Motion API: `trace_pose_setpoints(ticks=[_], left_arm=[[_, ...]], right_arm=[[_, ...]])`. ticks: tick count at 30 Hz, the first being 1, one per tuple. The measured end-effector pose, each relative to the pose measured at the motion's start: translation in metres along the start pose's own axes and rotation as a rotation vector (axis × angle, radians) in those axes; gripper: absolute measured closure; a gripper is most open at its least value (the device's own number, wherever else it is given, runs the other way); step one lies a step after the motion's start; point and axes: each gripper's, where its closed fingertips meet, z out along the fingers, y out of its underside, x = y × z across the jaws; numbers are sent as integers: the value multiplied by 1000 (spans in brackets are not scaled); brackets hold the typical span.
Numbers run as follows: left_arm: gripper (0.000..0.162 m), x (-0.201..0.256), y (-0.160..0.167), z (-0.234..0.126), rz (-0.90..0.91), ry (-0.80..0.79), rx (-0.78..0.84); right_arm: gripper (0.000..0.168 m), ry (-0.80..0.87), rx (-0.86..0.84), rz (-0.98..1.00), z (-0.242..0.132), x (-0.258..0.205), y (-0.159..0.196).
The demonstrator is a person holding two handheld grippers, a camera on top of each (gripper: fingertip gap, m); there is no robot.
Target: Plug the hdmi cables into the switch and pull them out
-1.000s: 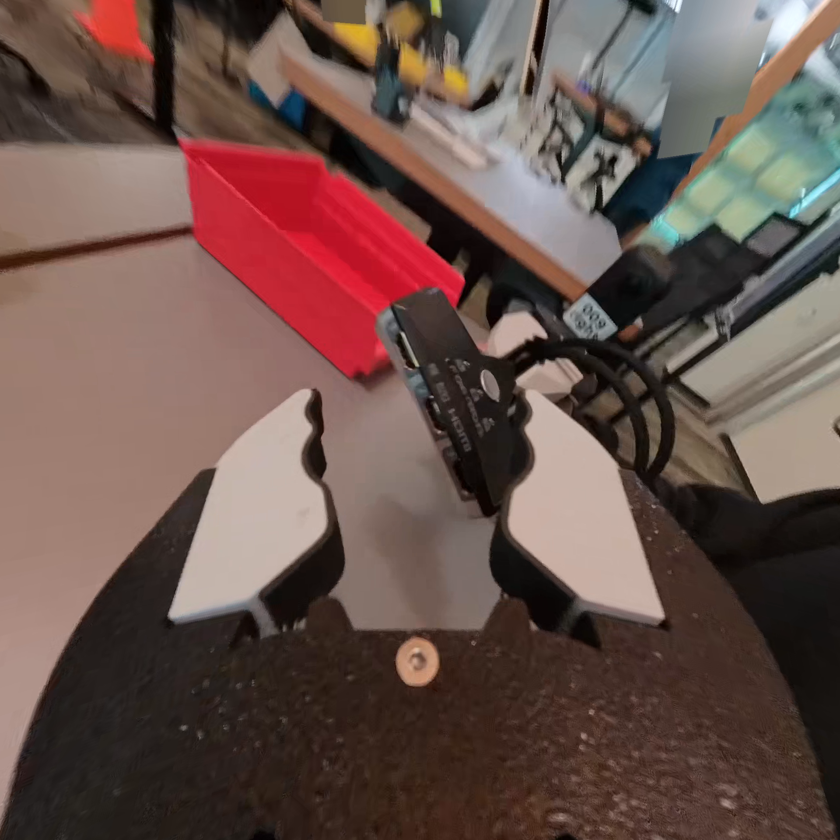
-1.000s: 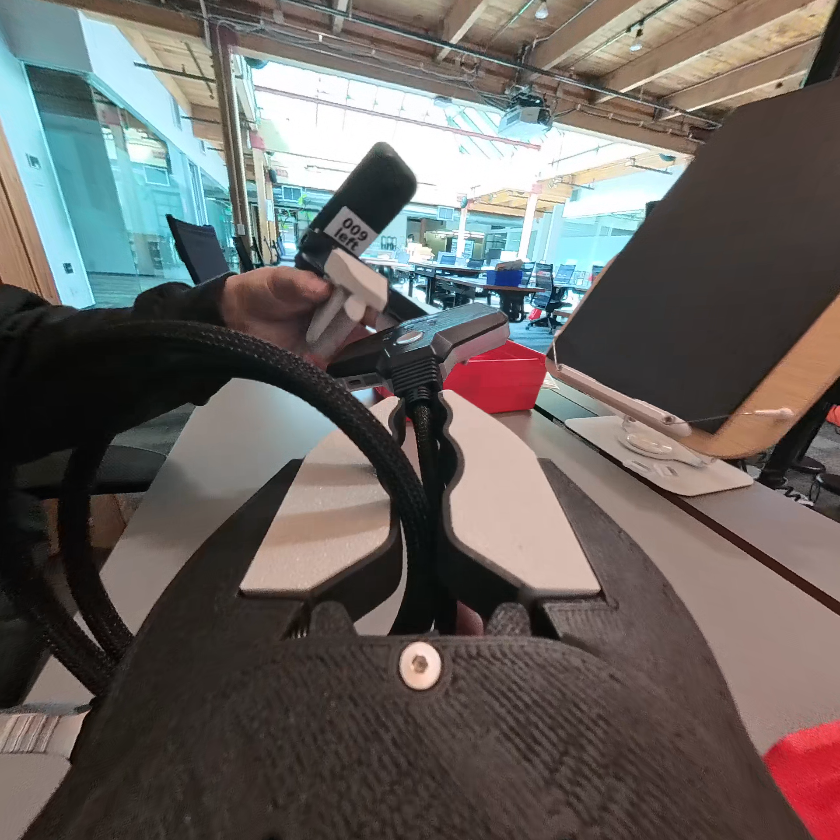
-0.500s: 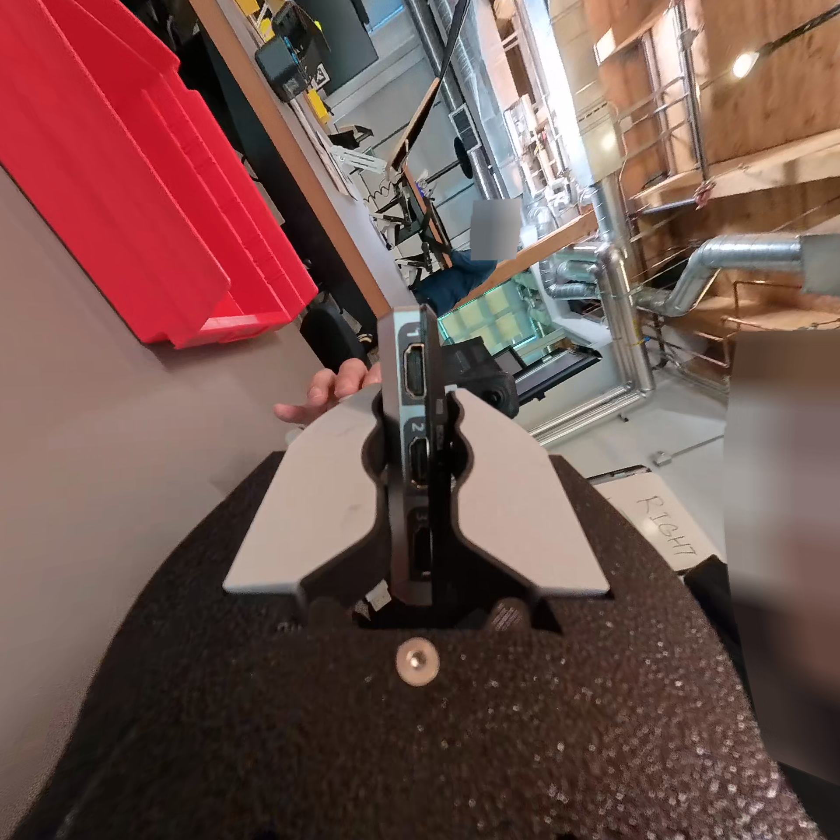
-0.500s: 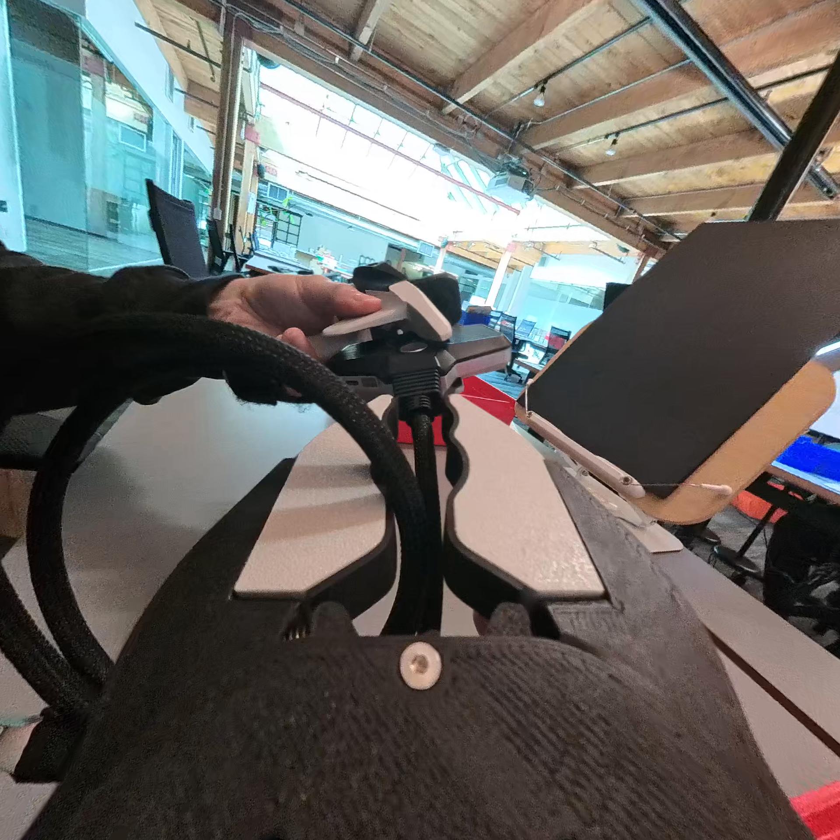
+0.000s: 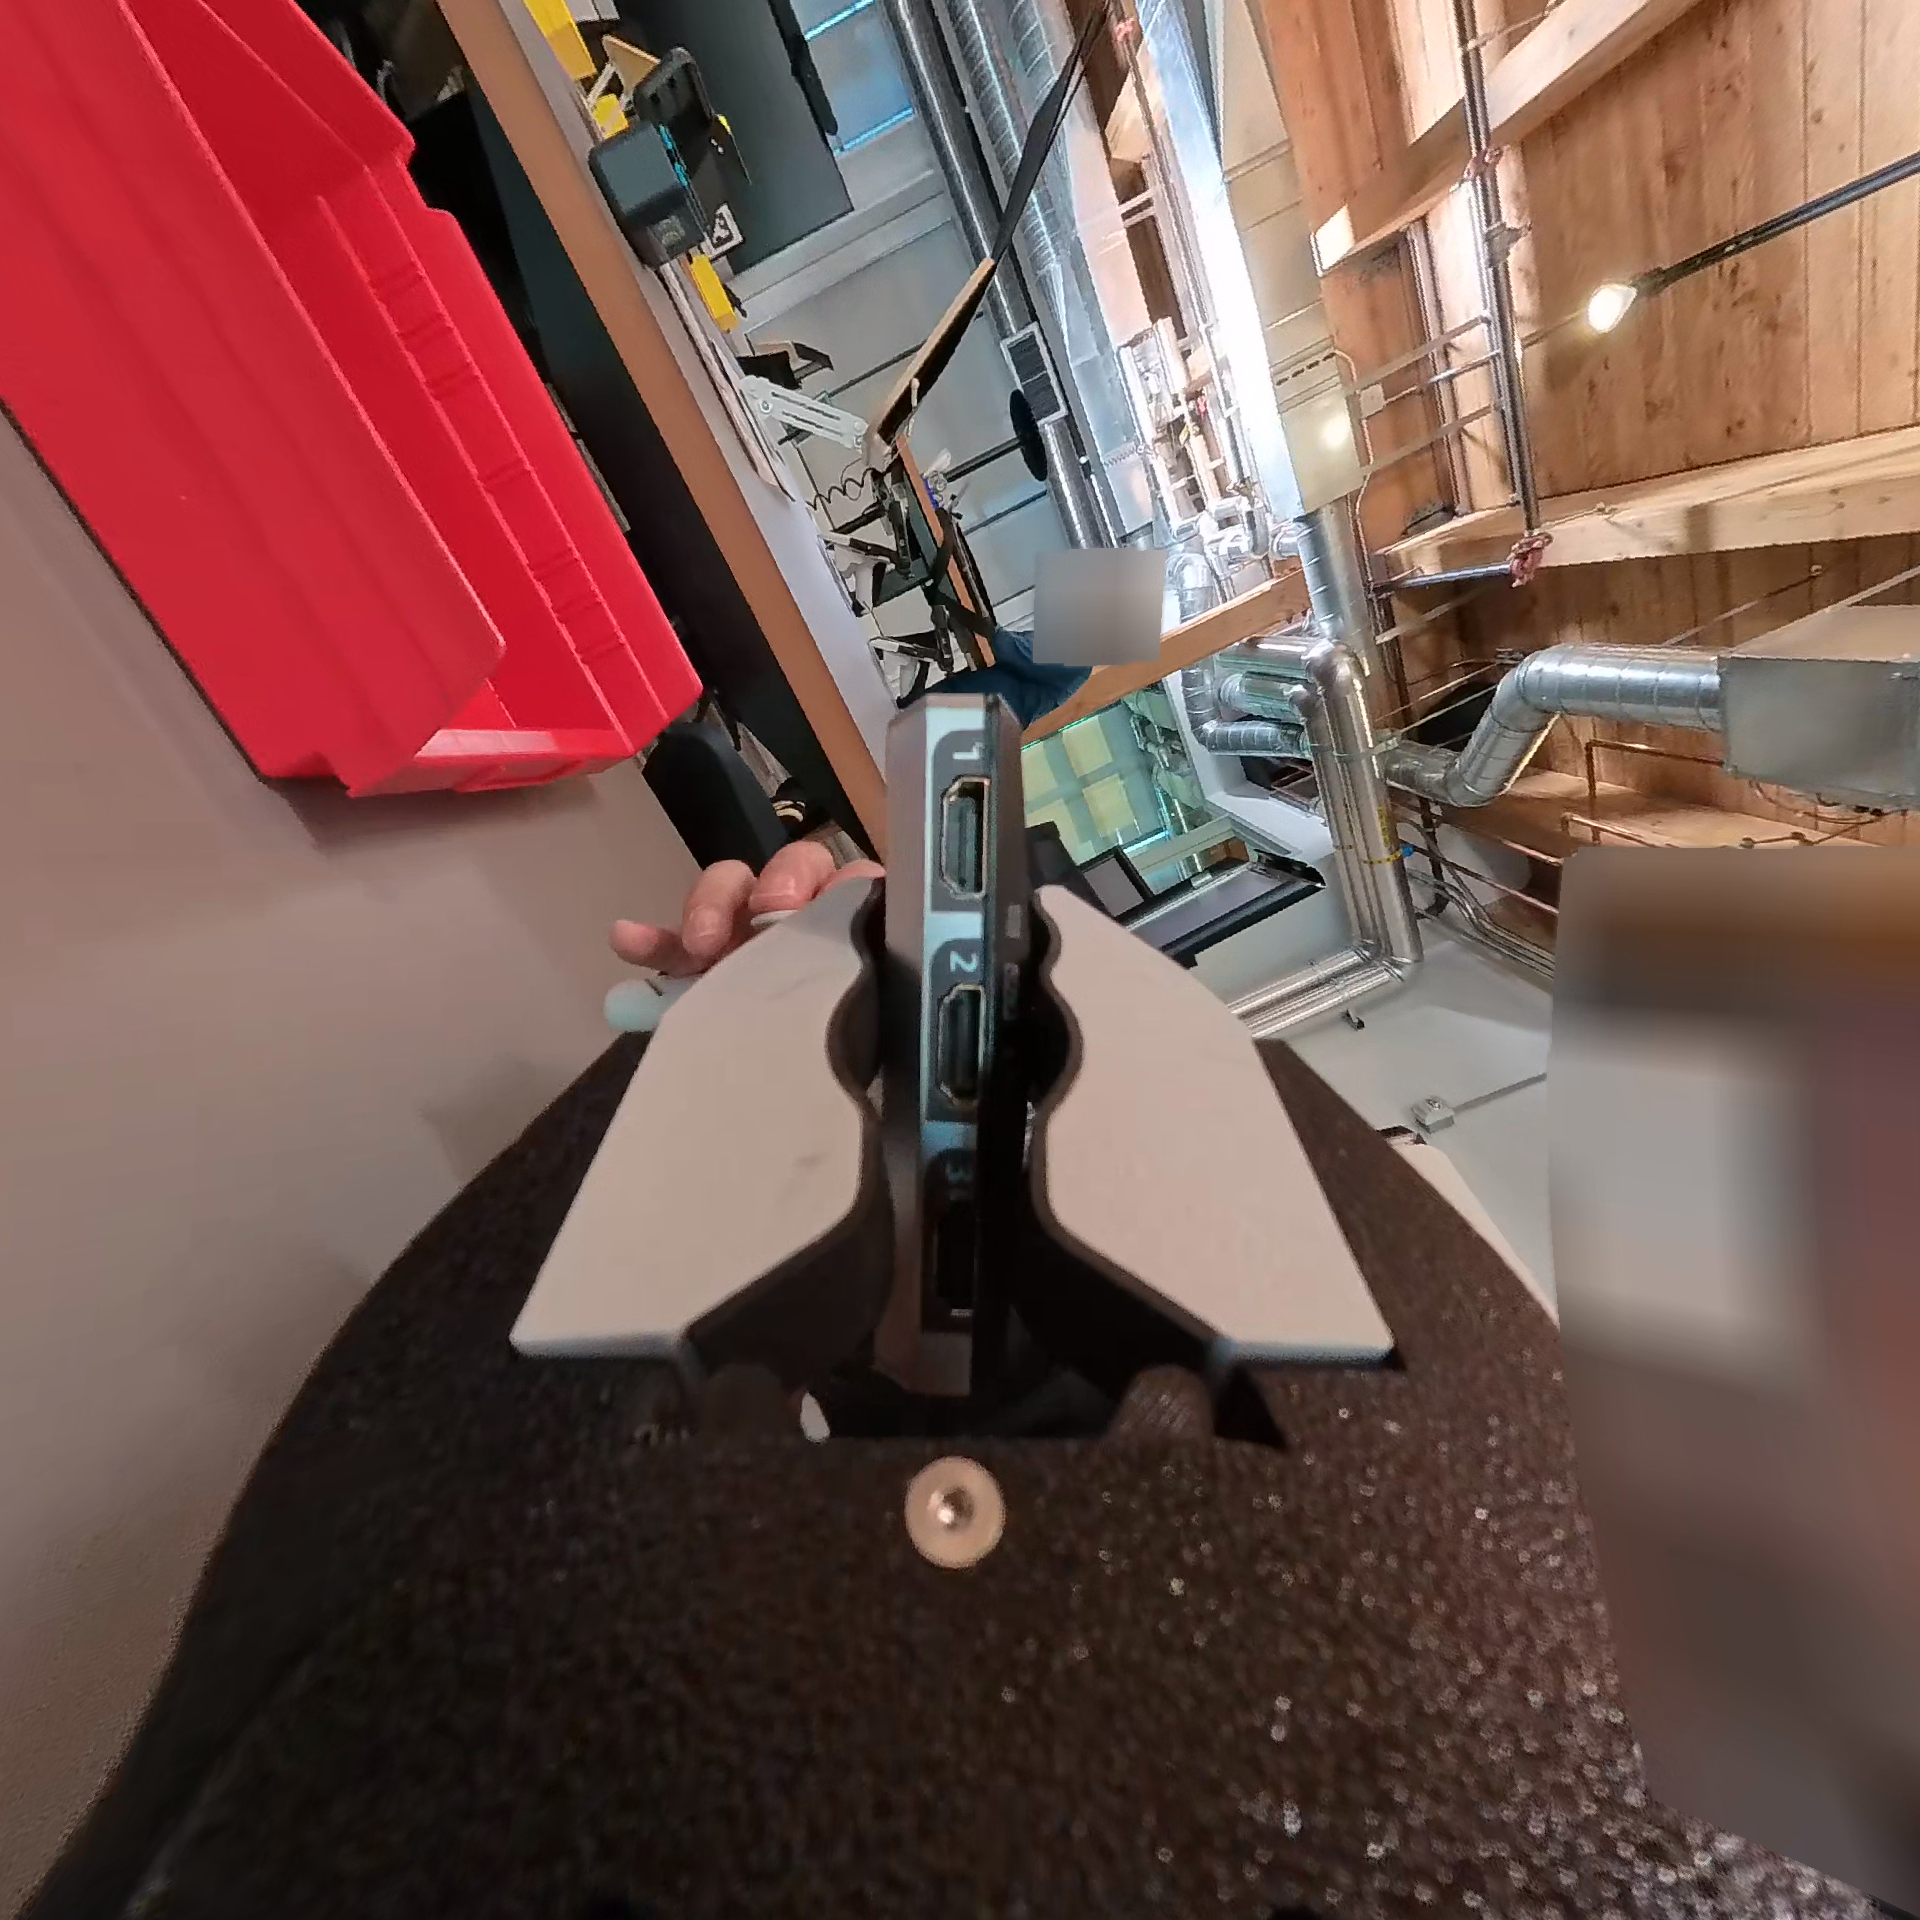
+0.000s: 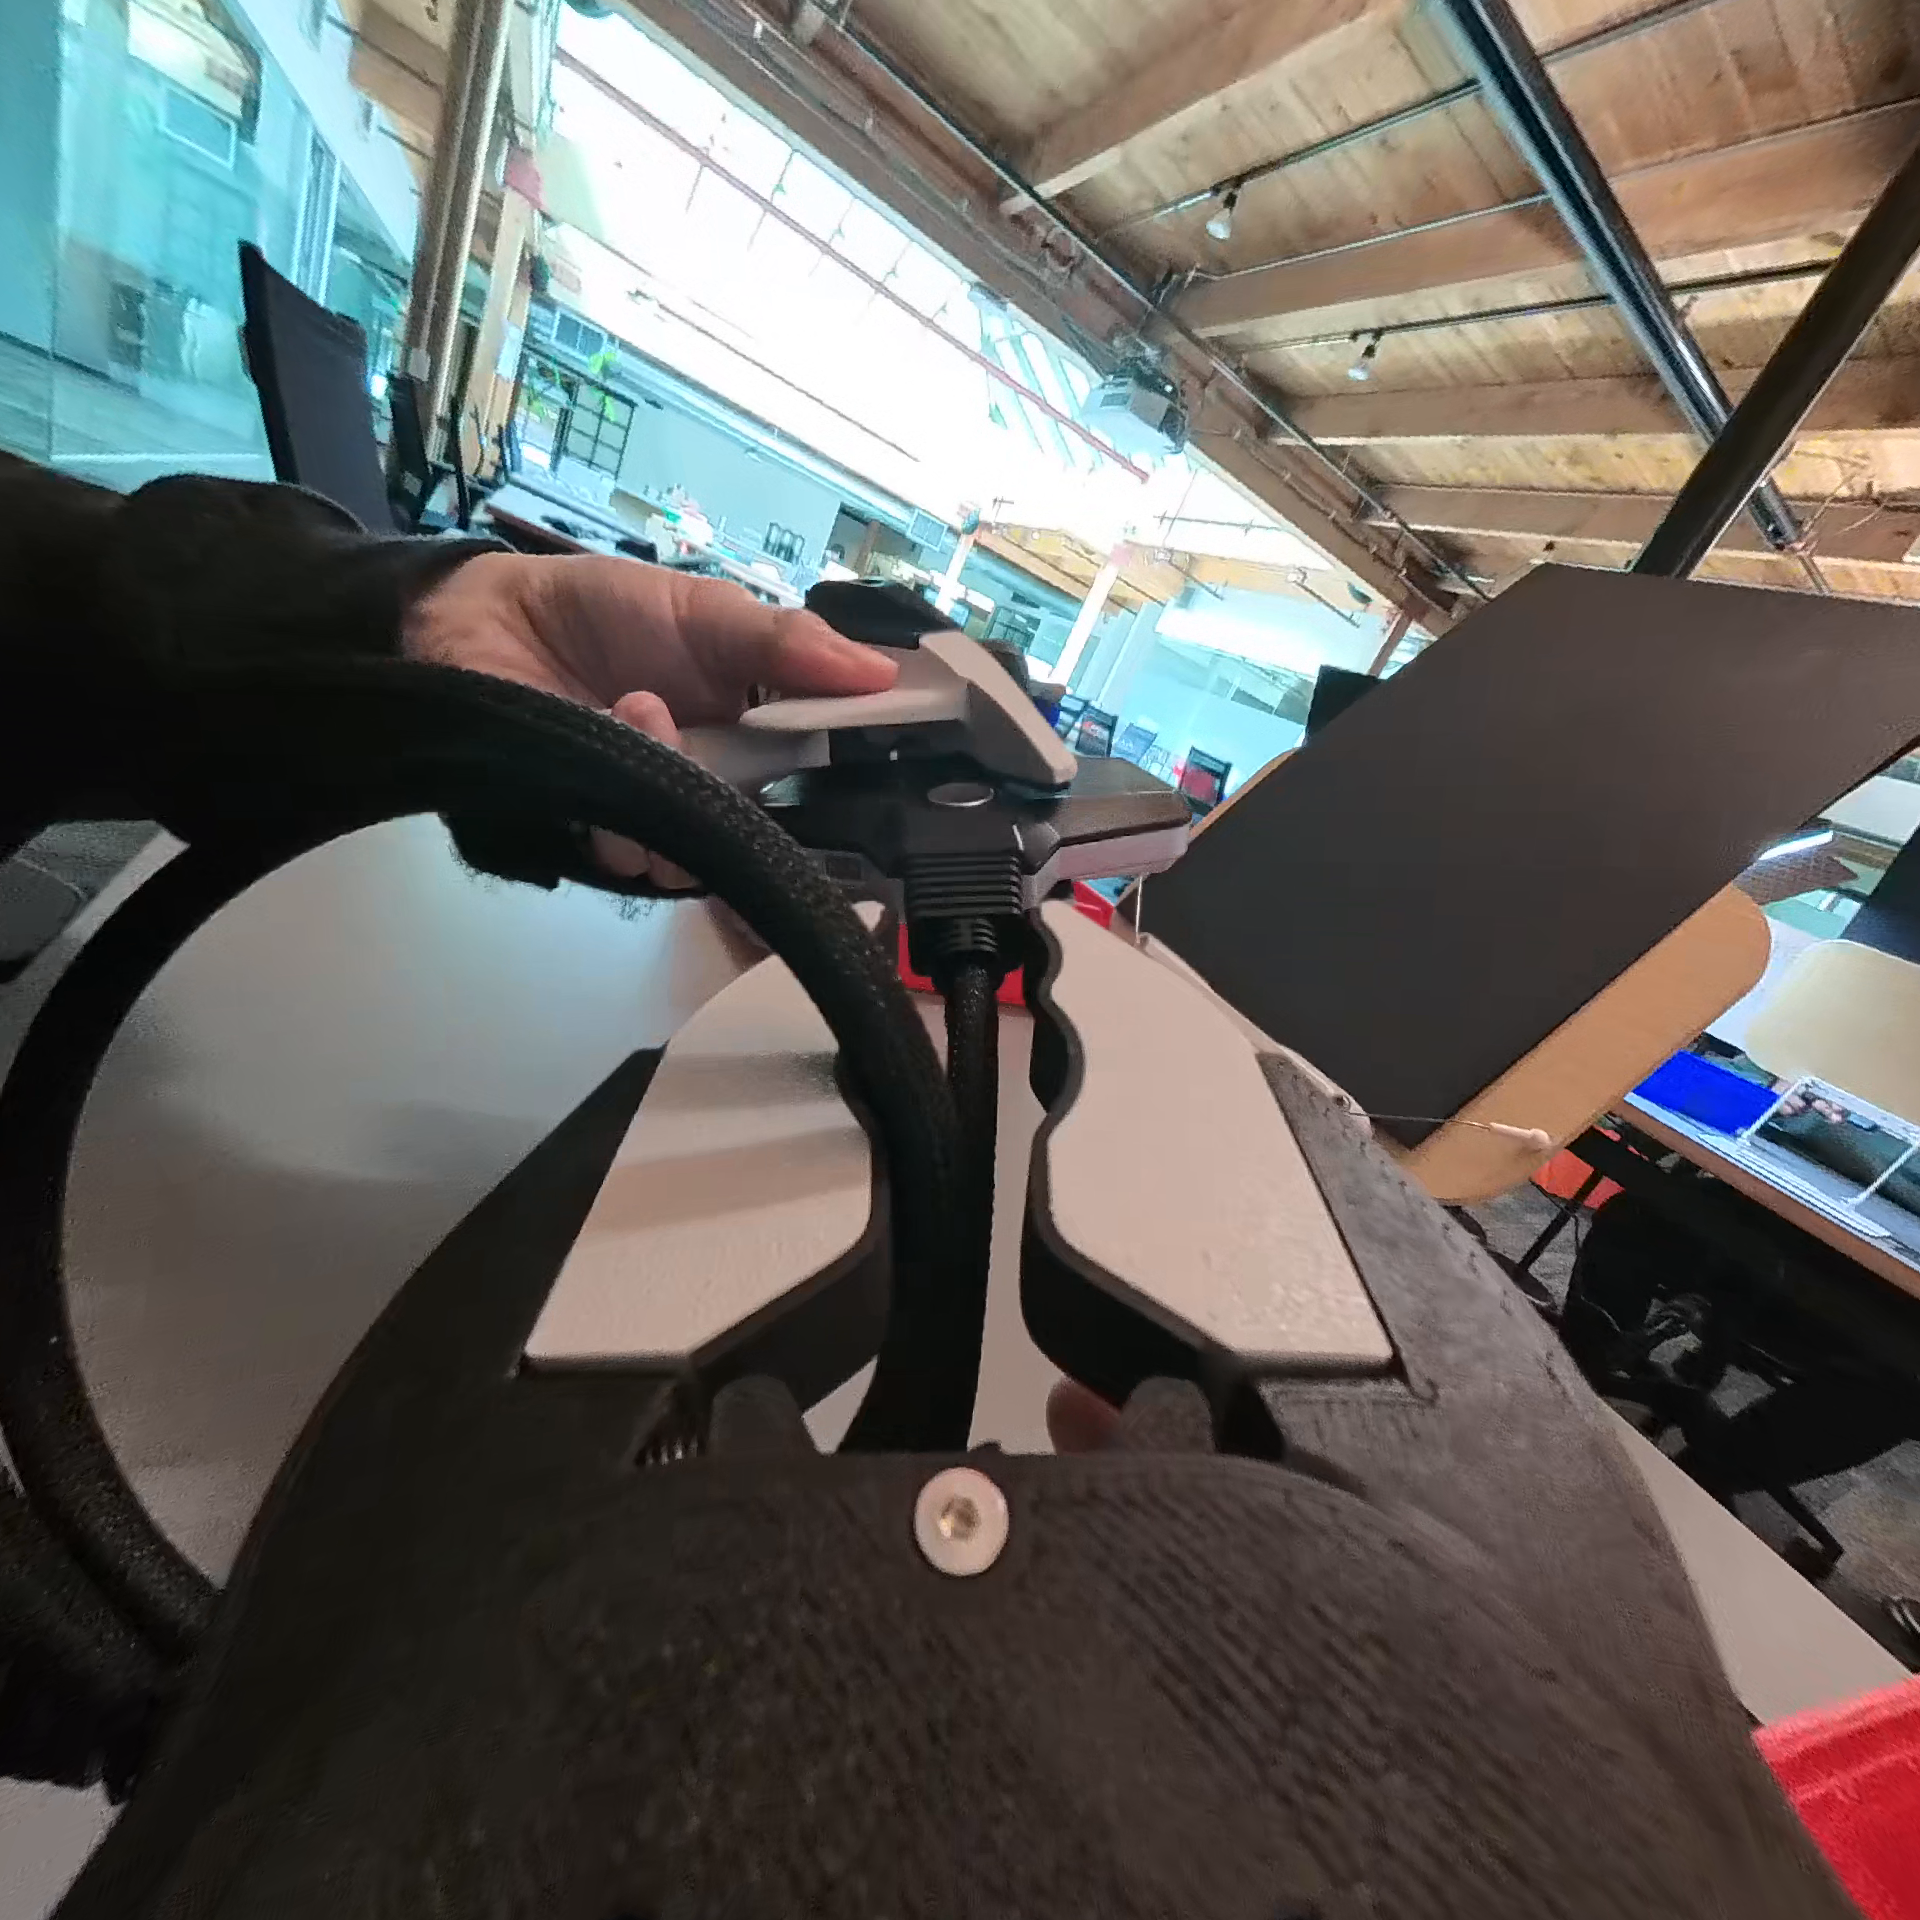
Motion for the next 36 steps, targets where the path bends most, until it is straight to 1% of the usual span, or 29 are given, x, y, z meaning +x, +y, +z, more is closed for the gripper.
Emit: trace_pose_setpoints(ticks=[1,4,7,12,15,17,20,21,24,27,31,32,34,36], left_arm=[[140,1,0,1,-3,4,2],[140,-2,4,4,-5,-7,-15],[140,-4,3,6,-18,-10,-2],[139,-7,1,4,4,-46,19],[137,-9,1,1,71,-66,19],[130,-5,-3,-2,120,-43,42],[129,-3,-11,-10,232,-72,75],[127,-3,-13,-13,265,-93,75],[127,-3,-18,-24,386,-171,65],[126,3,-24,-37,492,-227,103],[124,3,-14,-52,682,-329,54],[123,1,-15,-61,742,-391,42],[123,1,-33,-92,862,-541,73],[130,3,-64,-140,928,-727,121]], right_arm=[[147,11,14,1,0,1,-1],[137,46,26,-26,2,4,-1],[144,32,6,-27,4,0,1],[146,11,-48,64,5,1,6],[145,-23,-69,133,5,0,9],[145,-40,-56,179,4,1,7],[145,-69,-25,248,2,1,4],[145,-76,-25,261,1,1,5],[145,-79,-35,295,-2,4,10],[146,-74,-97,279,-6,8,23],[146,-110,-16,374,-7,6,25],[146,-112,-3,395,-8,7,26],[146,-128,32,423,-12,7,29],[146,-126,53,455,-15,9,33]])
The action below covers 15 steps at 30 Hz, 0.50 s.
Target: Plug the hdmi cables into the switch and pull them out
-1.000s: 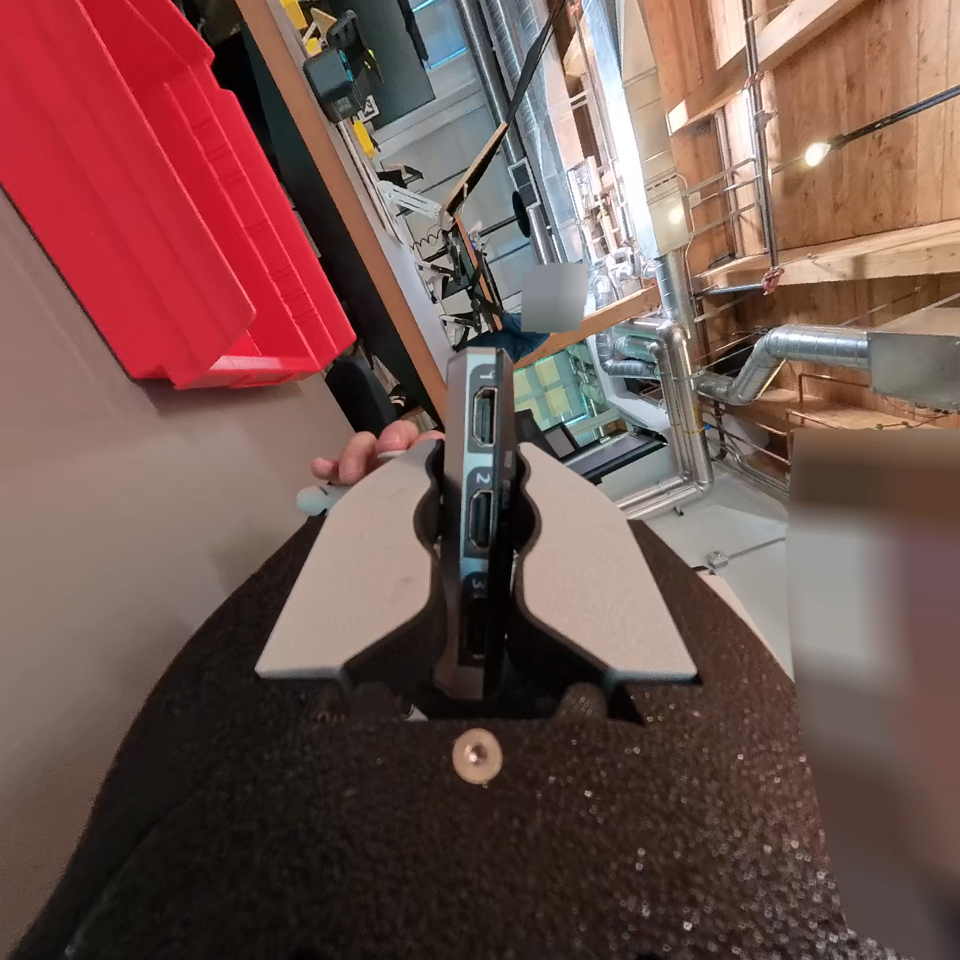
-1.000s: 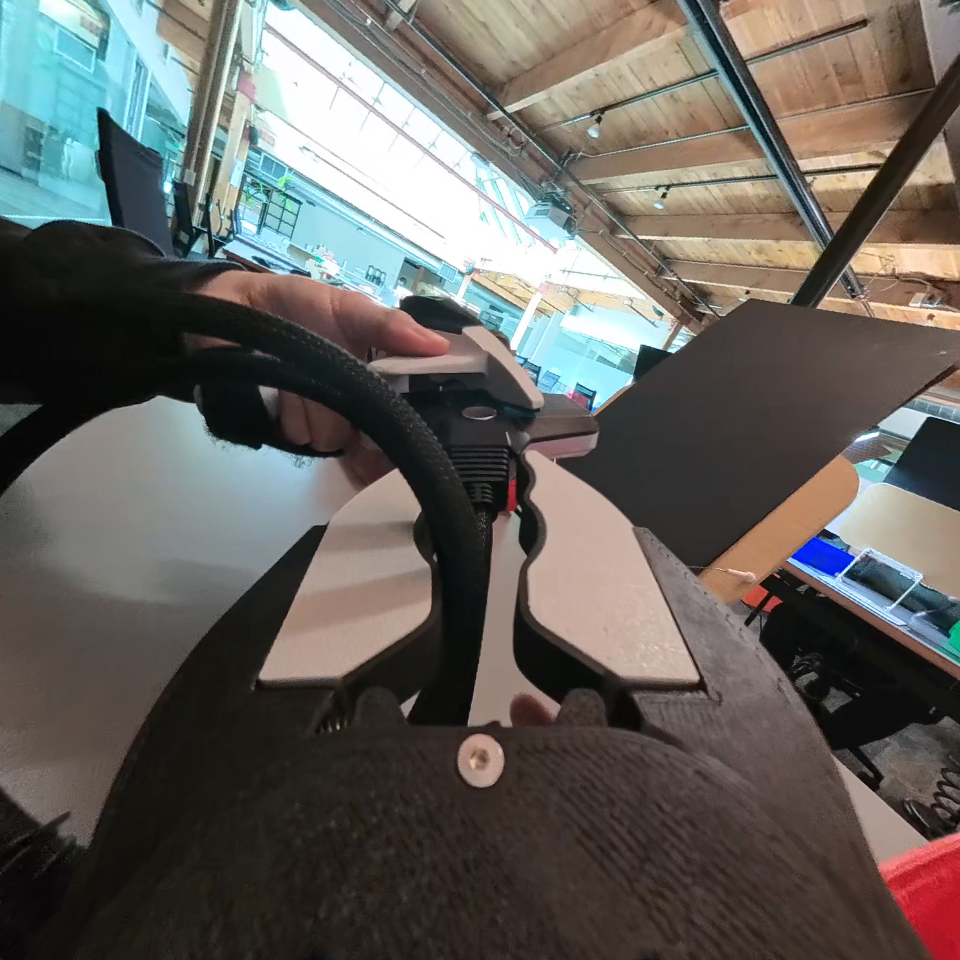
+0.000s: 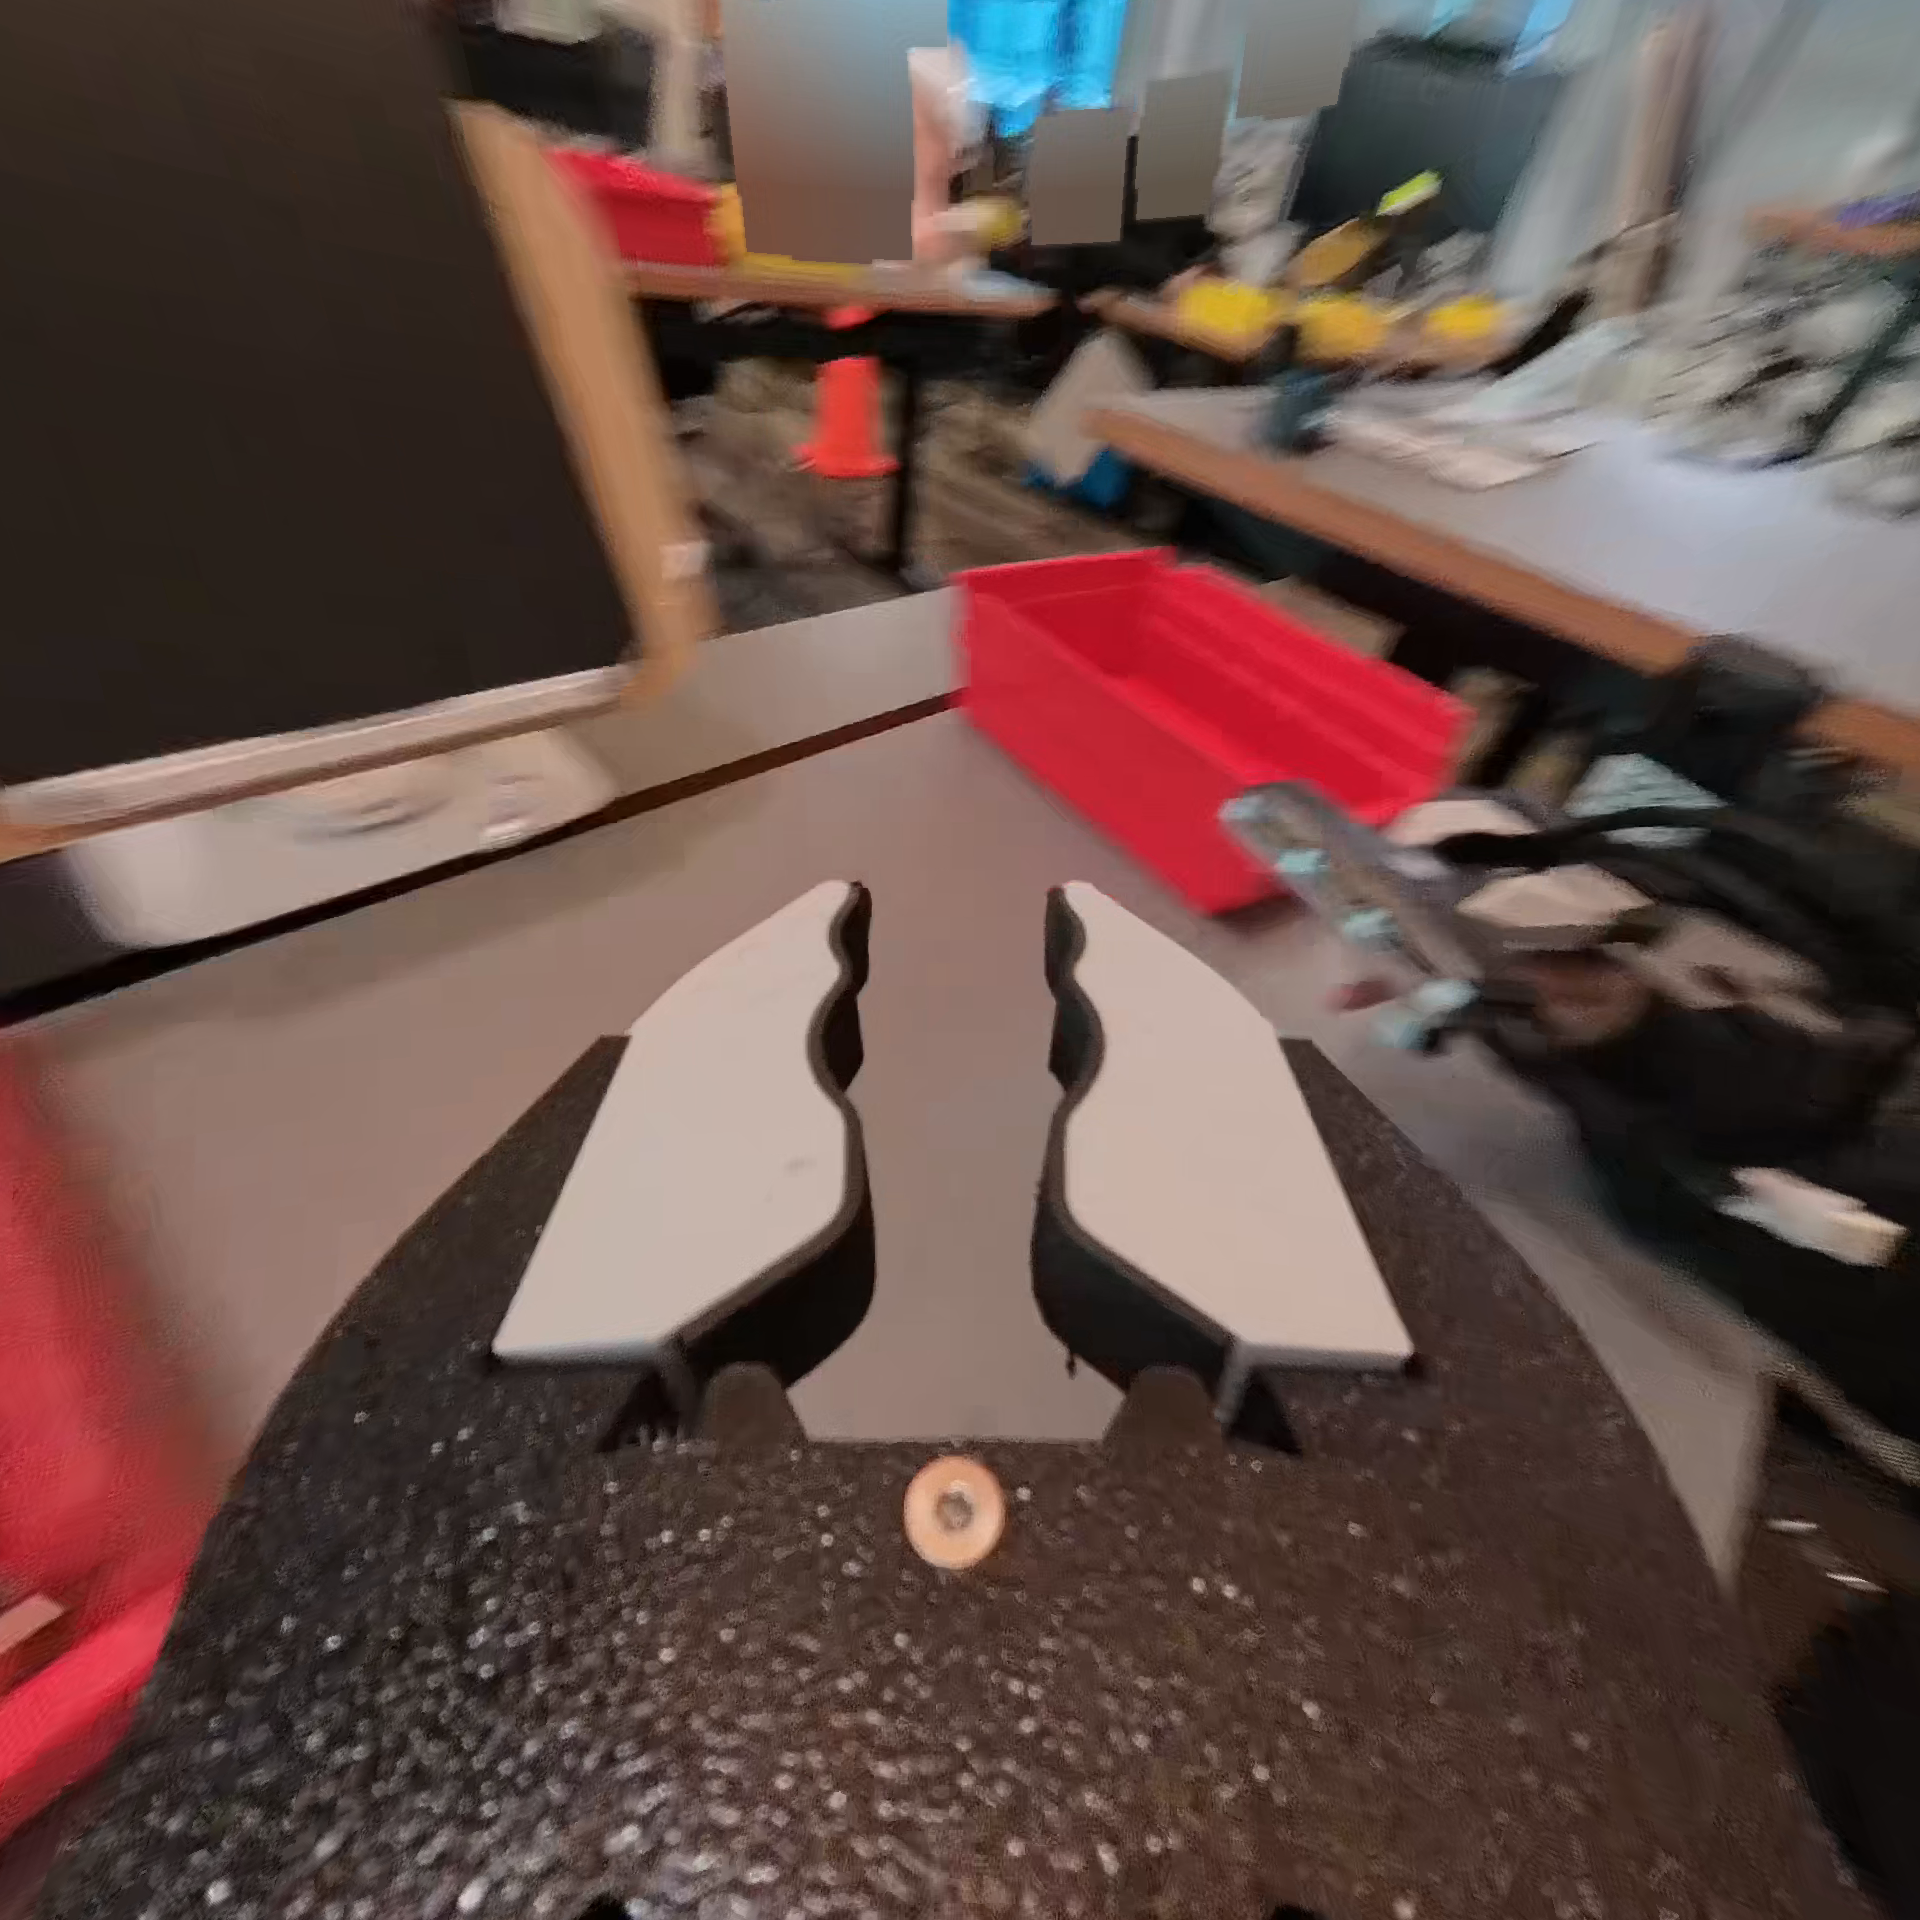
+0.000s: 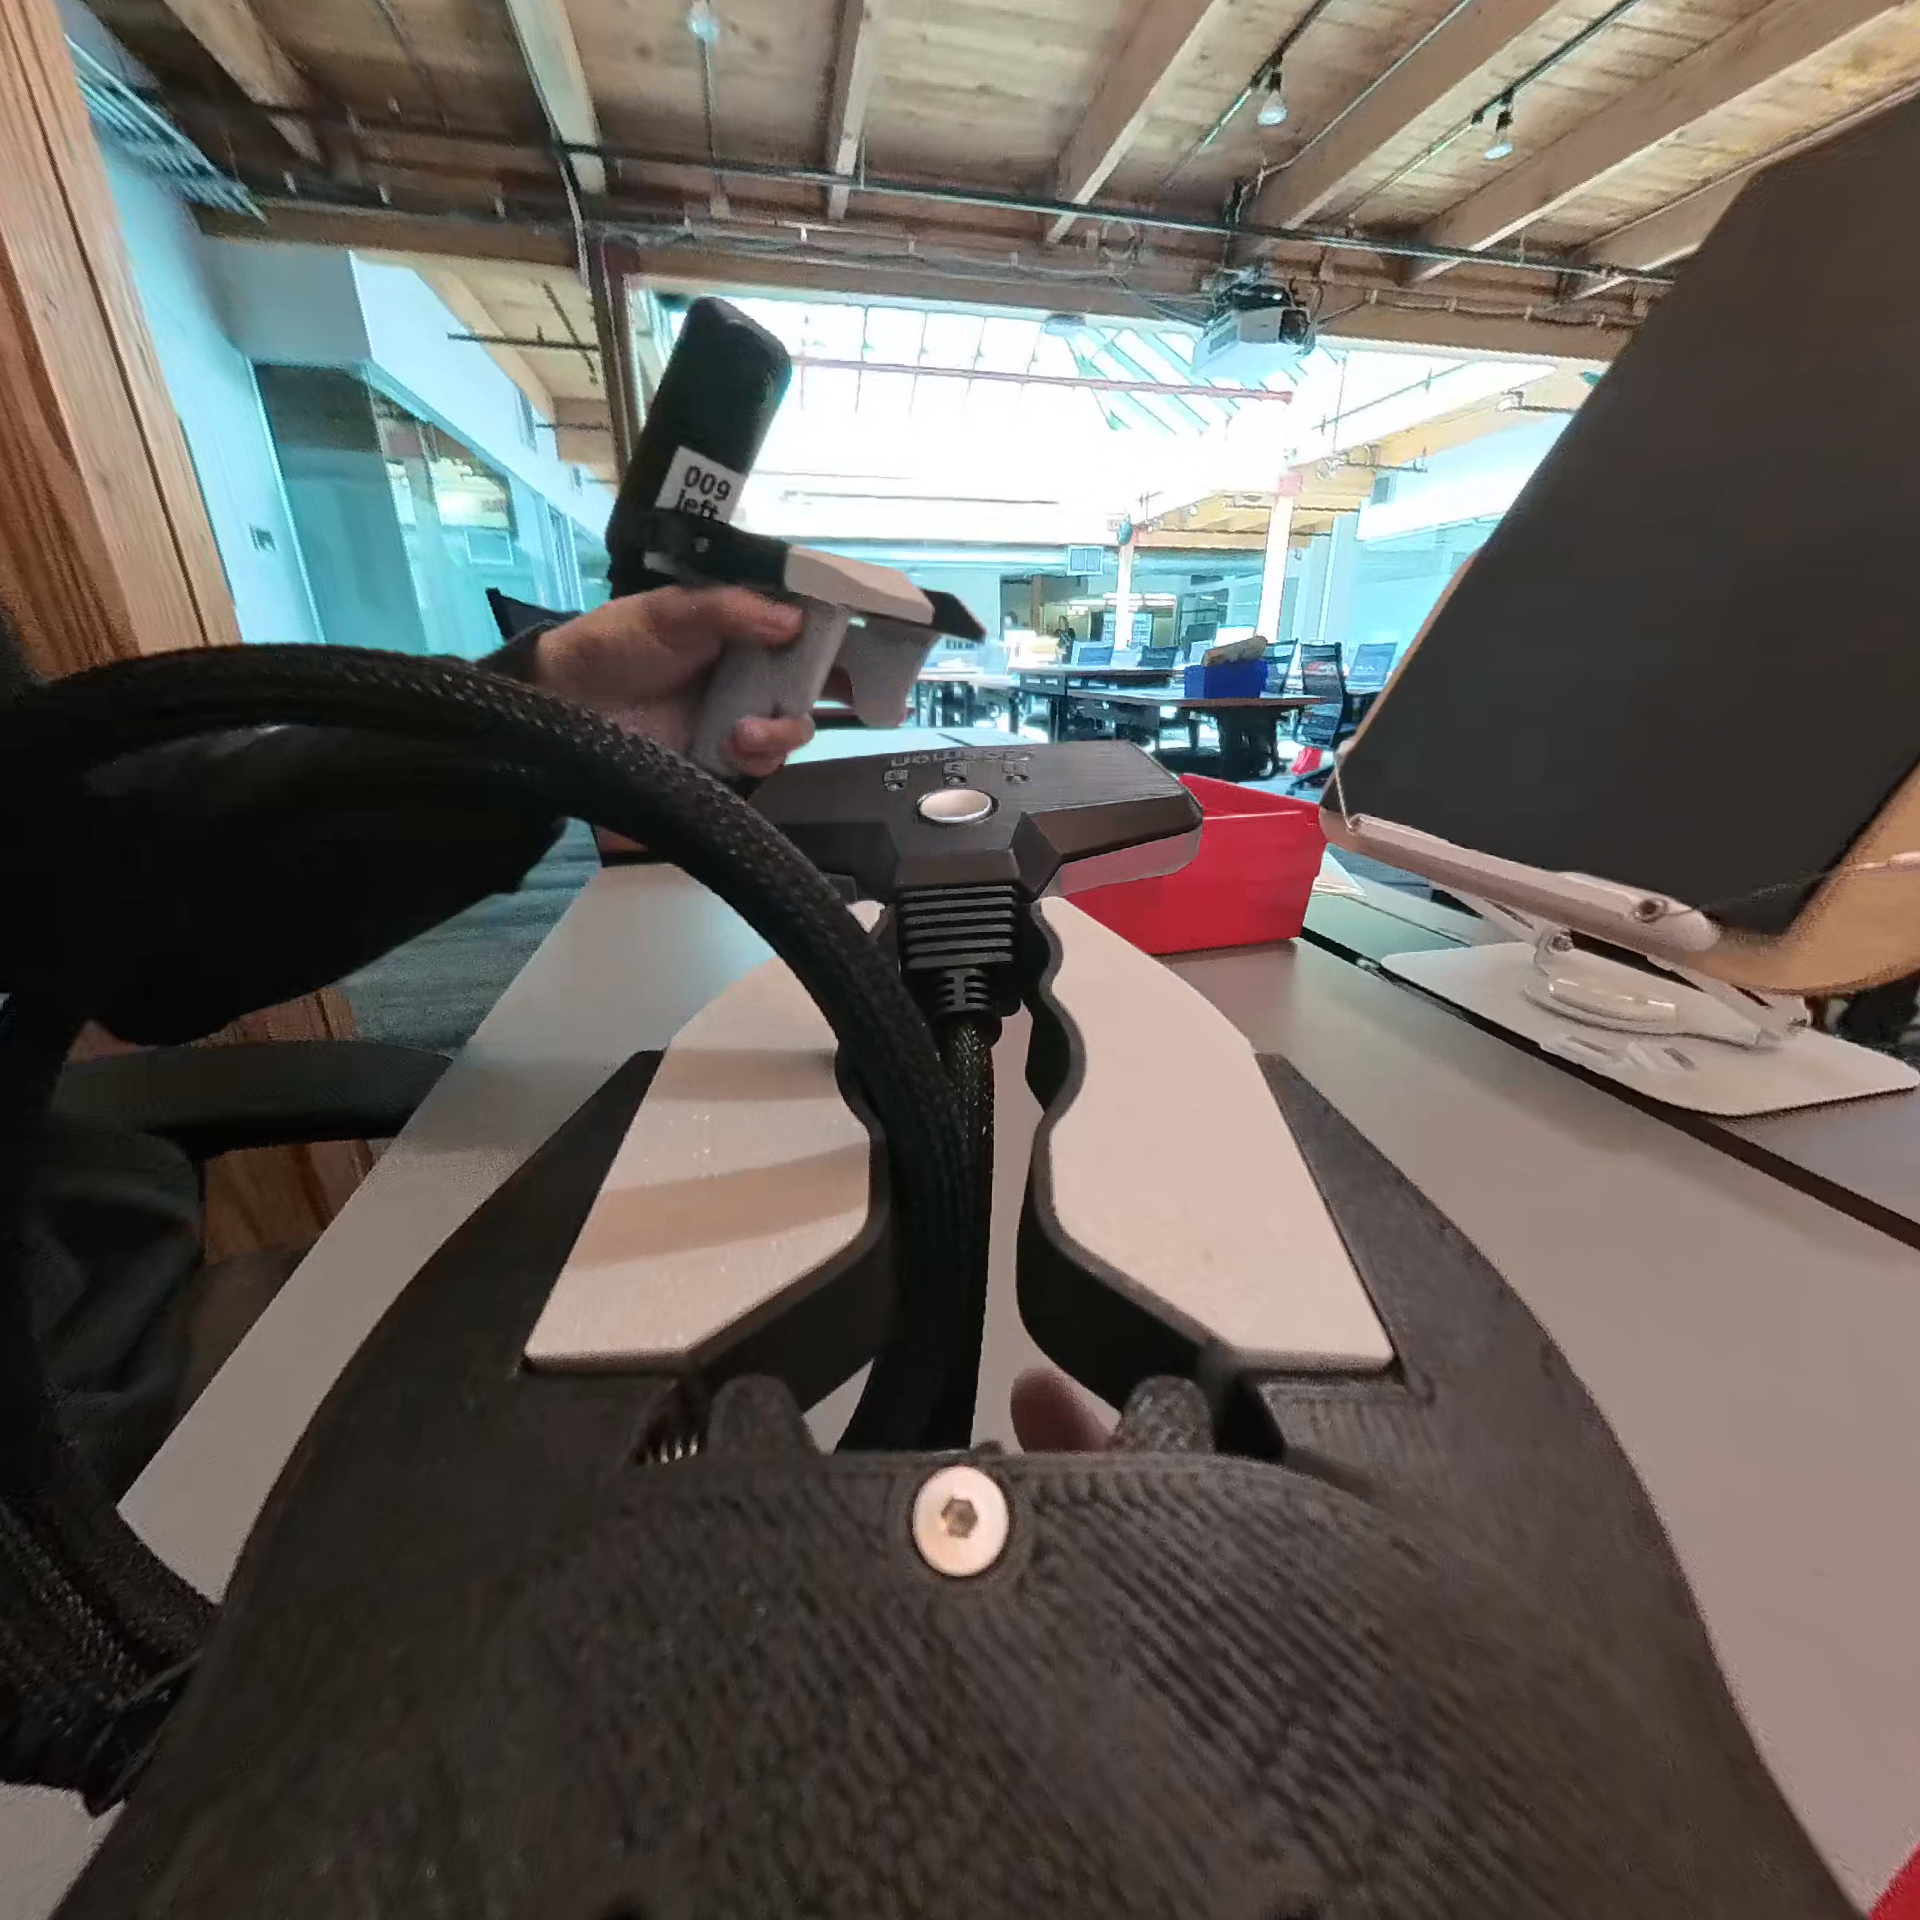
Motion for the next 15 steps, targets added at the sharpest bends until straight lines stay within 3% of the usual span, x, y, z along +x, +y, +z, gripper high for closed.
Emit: trace_pose_setpoints(ticks=[4,8,11,15], left_arm=[[124,-128,6,-67,12,-336,-289],[119,-239,32,-133,-181,-600,-535],[122,-283,60,-148,-310,-664,-619],[121,-306,107,-143,-386,-696,-751]], right_arm=[[146,-5,62,41,-6,7,2],[146,11,74,62,-8,14,10],[146,21,82,81,-10,18,15],[146,15,67,83,-13,17,23]])
